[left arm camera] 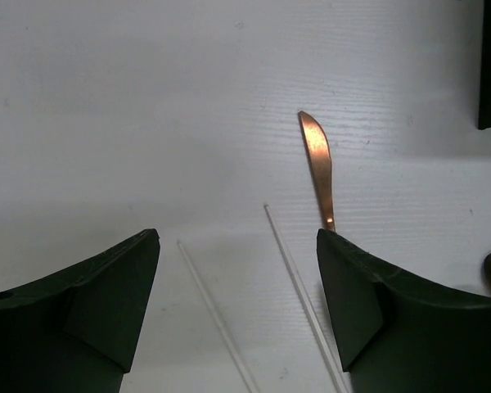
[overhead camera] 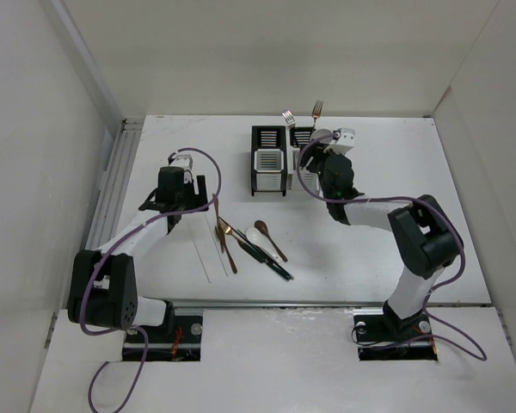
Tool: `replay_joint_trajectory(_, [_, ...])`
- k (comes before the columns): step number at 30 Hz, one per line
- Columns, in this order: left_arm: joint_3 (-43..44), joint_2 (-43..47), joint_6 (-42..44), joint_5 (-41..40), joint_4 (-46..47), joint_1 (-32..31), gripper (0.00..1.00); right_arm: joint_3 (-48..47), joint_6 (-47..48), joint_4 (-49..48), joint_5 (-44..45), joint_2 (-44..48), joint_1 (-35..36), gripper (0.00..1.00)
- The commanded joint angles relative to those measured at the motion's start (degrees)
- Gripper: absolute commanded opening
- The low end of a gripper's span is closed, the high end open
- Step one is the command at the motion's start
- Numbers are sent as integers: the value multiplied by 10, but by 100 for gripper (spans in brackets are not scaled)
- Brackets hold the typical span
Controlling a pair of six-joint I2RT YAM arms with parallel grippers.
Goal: Sort the eating utensils into containers
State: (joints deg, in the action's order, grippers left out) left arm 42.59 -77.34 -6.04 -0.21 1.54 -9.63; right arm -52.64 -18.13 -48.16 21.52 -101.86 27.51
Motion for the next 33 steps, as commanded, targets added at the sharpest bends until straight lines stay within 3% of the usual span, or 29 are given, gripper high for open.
replay_joint_trajectory(1, [11,19,-42,-37,-35,1,74,-2,-42,-6,29,54,5,71])
replay_joint_trajectory(4, [21,25,-62,-94,-86,-6,72,-2,-37,19,55,89,25,78])
replay_joint_trajectory(8, [43,35,-109,-107,-137,-20,62,-2,2,67,145,144,61,82])
replay_joint_trajectory(12, [73,20,-180,-115,-232,-26,62,-36,17,210,235,199,130,82])
replay_joint_trajectory(14, [79,20,-197,-115,-254,-34,59,-36,17,291,241,236,151,82])
replay_joint_trajectory(22, [116,-66,-248,-96,-354,-67,52,78,-68,426,247,458,243,78])
replay_joint_trajectory(28, [87,-124,-282,-69,-392,-61,48,103,-81,475,251,523,250,77])
replay_joint_trajectory(33, [79,-143,-289,-74,-392,-61,47,91,-28,475,281,518,250,77])
